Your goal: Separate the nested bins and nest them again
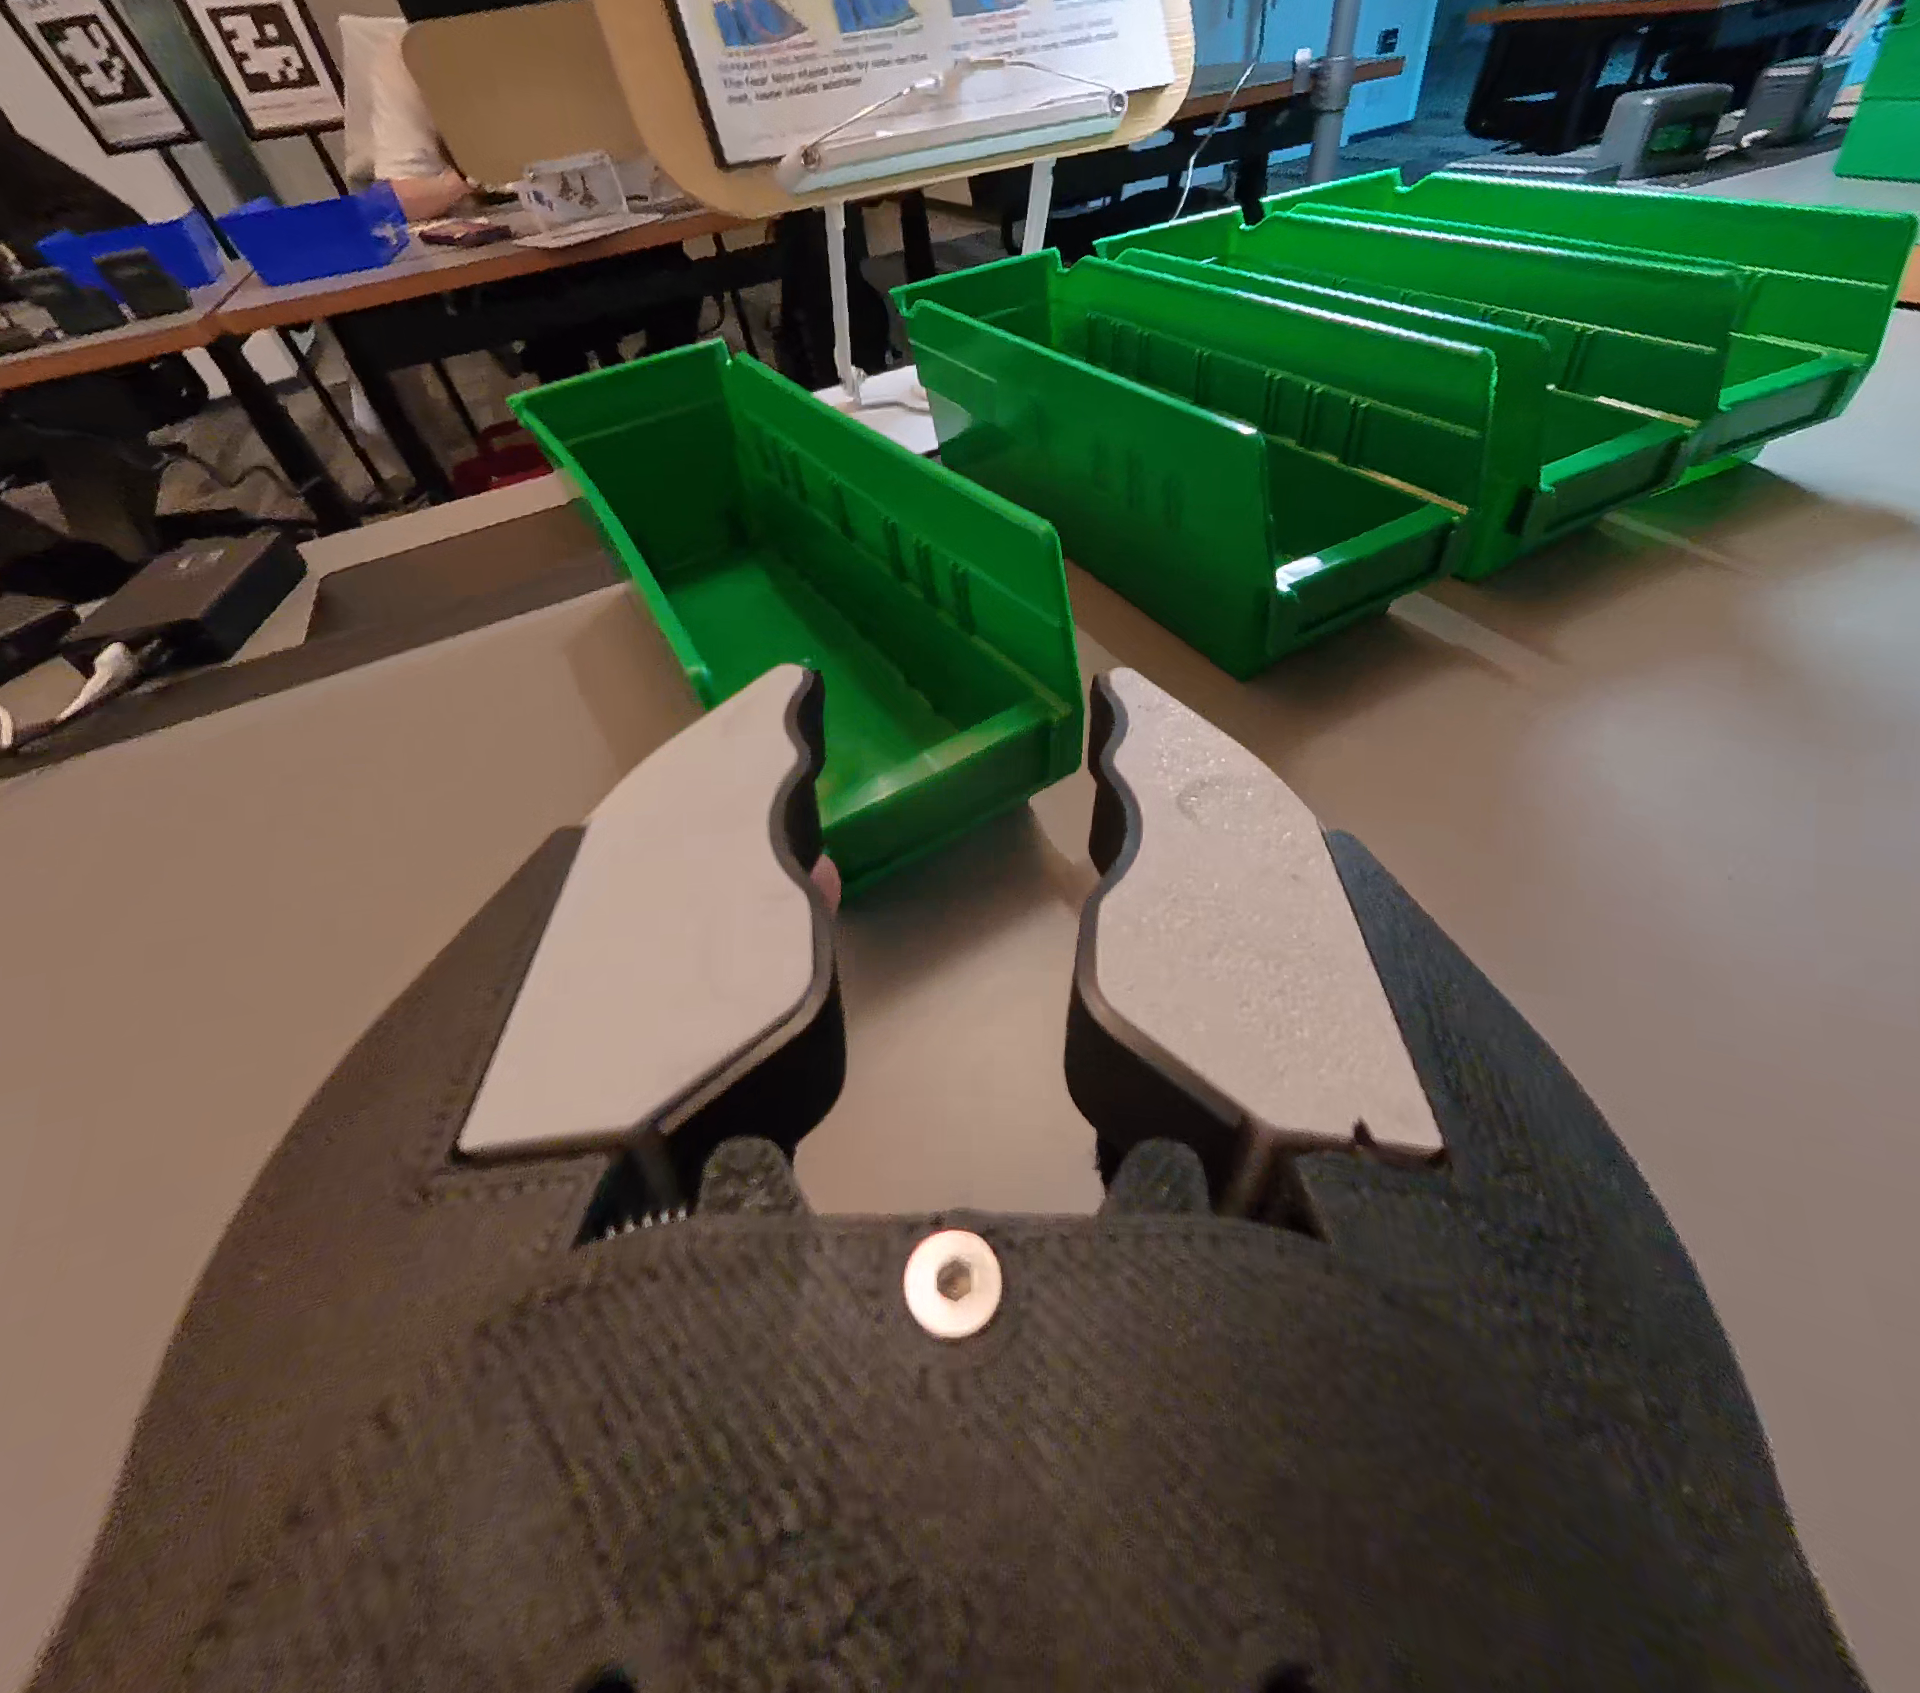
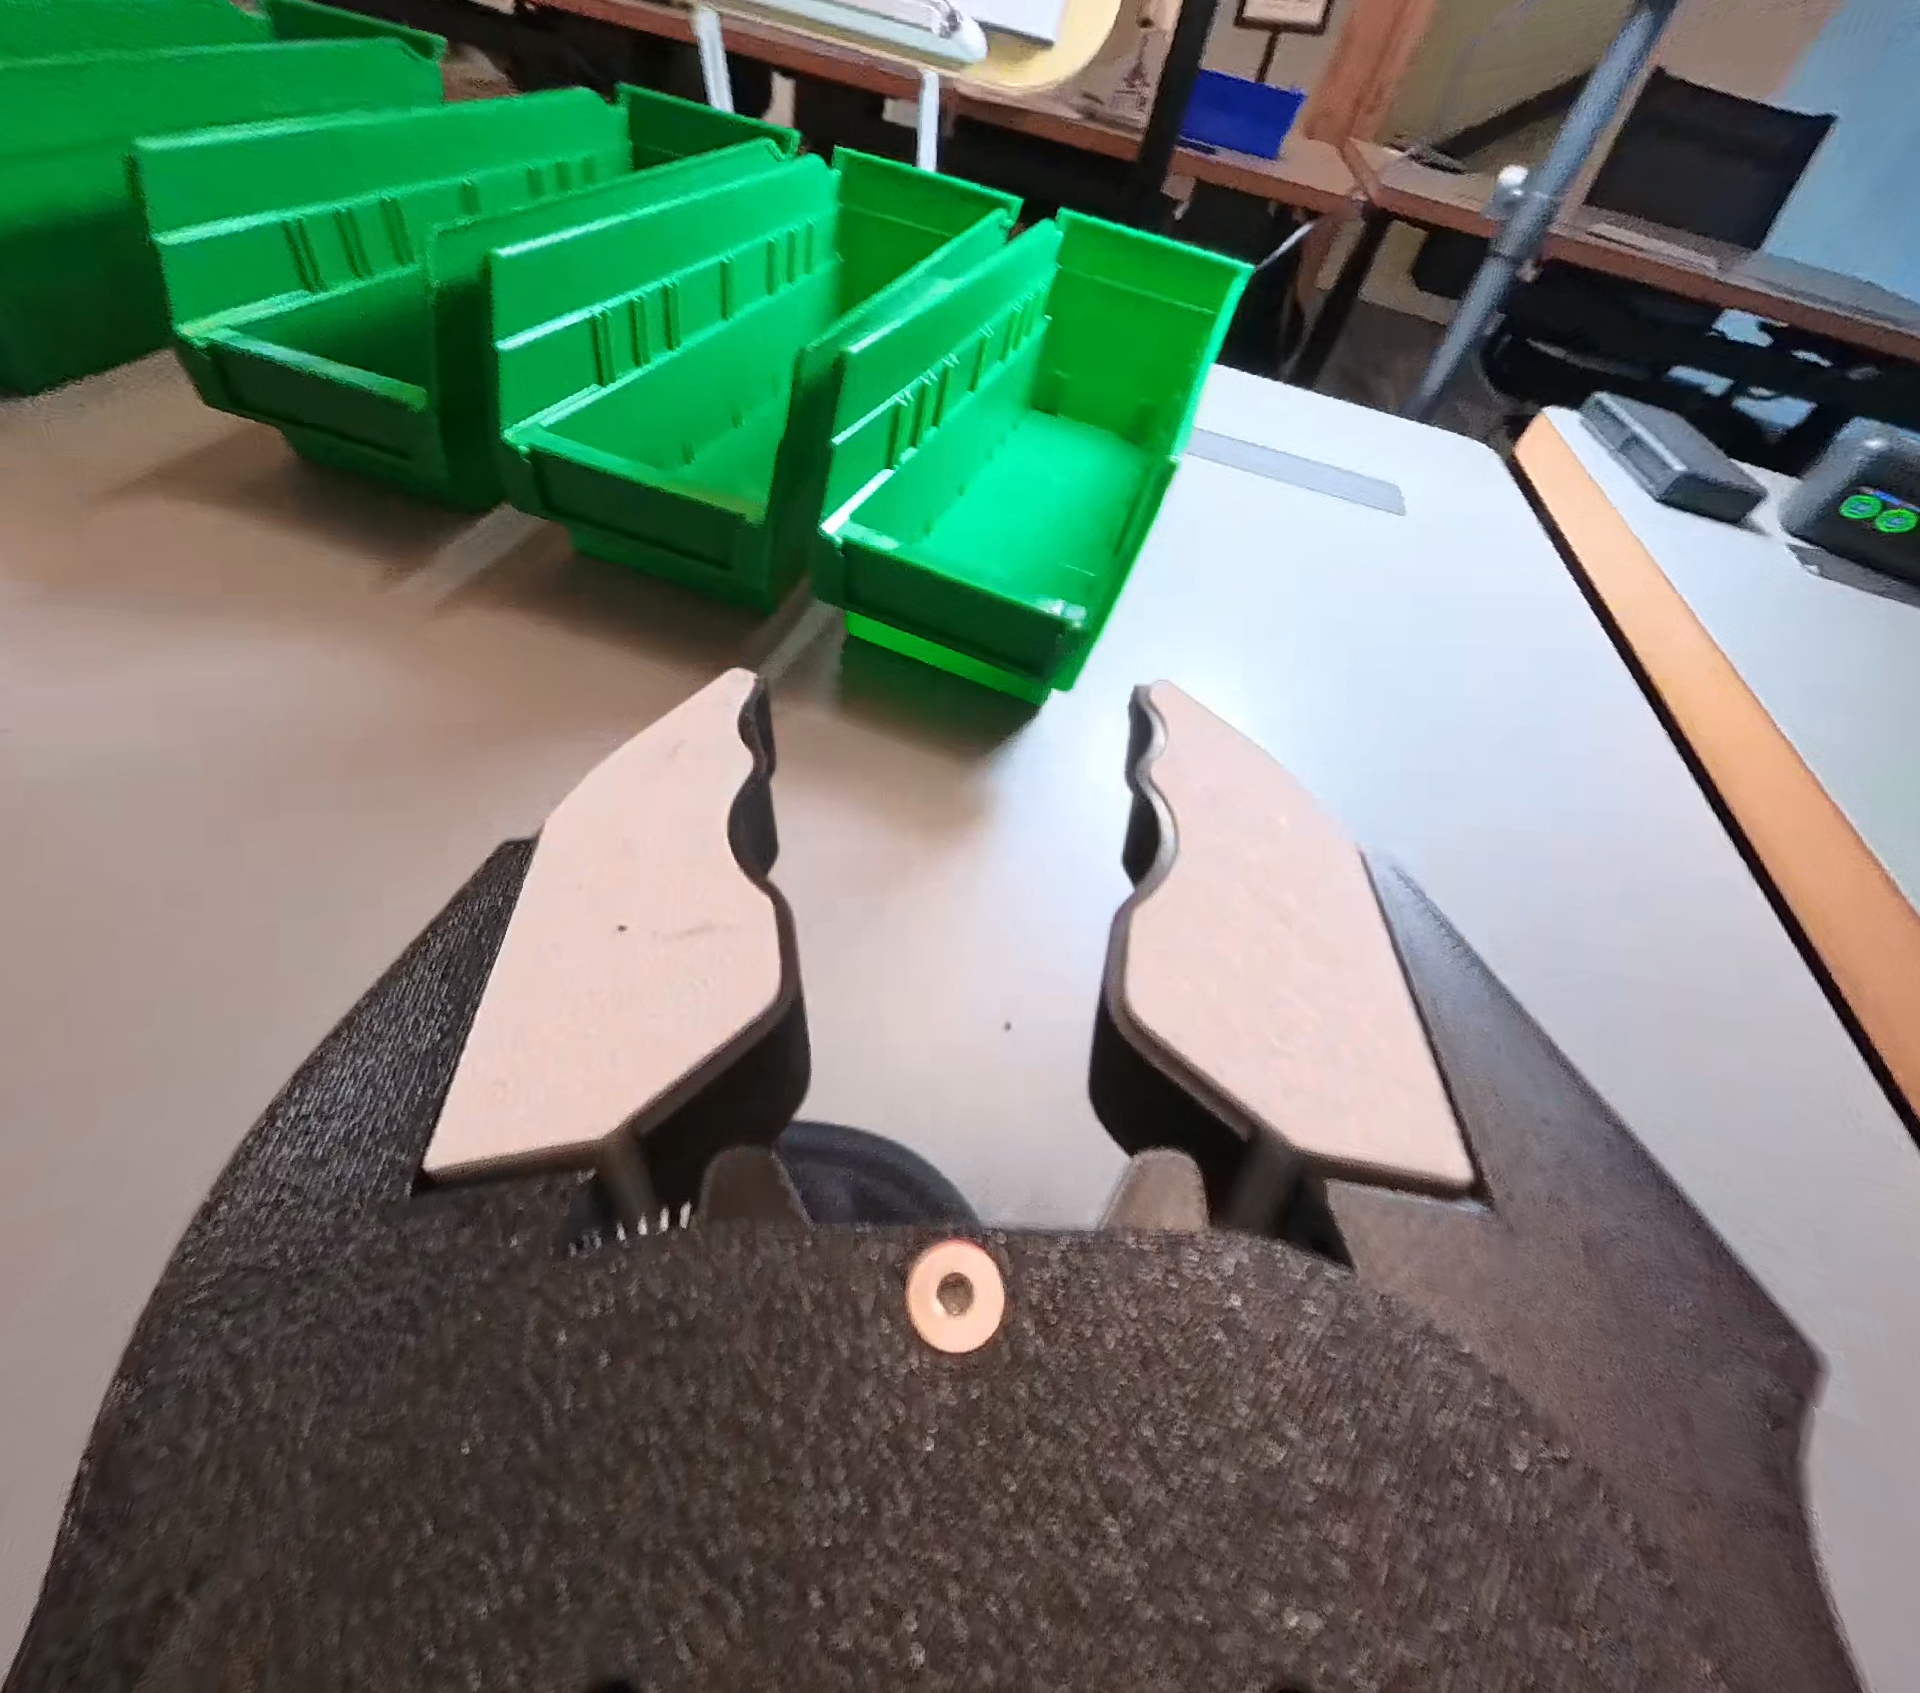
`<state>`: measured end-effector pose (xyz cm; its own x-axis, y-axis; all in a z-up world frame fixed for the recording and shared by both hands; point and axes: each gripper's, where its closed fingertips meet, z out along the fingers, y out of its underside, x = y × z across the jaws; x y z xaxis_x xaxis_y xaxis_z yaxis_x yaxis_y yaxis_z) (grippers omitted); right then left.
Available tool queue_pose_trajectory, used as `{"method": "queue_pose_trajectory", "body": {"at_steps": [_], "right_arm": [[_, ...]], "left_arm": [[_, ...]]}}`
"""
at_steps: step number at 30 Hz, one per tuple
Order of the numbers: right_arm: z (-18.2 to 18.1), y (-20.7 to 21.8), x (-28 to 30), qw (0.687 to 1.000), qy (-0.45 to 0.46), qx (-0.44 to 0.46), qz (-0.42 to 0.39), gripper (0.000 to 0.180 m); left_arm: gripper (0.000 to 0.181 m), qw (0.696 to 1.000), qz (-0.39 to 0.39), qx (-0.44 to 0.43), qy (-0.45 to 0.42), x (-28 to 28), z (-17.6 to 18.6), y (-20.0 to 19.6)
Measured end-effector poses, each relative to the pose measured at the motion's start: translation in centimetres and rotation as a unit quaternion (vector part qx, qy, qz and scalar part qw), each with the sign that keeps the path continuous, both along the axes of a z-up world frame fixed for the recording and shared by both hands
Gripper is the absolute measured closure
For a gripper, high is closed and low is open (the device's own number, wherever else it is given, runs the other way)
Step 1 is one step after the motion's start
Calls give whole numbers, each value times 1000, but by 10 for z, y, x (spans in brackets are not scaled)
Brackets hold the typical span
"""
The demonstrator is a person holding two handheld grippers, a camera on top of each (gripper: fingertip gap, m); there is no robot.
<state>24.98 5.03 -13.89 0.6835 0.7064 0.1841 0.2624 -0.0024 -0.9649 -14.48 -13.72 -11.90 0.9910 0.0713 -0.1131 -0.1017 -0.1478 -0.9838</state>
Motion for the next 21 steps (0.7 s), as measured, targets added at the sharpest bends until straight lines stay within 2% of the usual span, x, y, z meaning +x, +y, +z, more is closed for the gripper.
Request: {"method": "queue_pose_trajectory", "body": {"at_steps": [11,21], "right_arm": [[-1,6,3,1000,22,-5,-11,116],[-2,7,3,999,31,-17,-6,116]], "left_arm": [[128,1000,12,-7,-12,-8,-10,-1],[129,999,0,-26,18,0,-17,4]]}}
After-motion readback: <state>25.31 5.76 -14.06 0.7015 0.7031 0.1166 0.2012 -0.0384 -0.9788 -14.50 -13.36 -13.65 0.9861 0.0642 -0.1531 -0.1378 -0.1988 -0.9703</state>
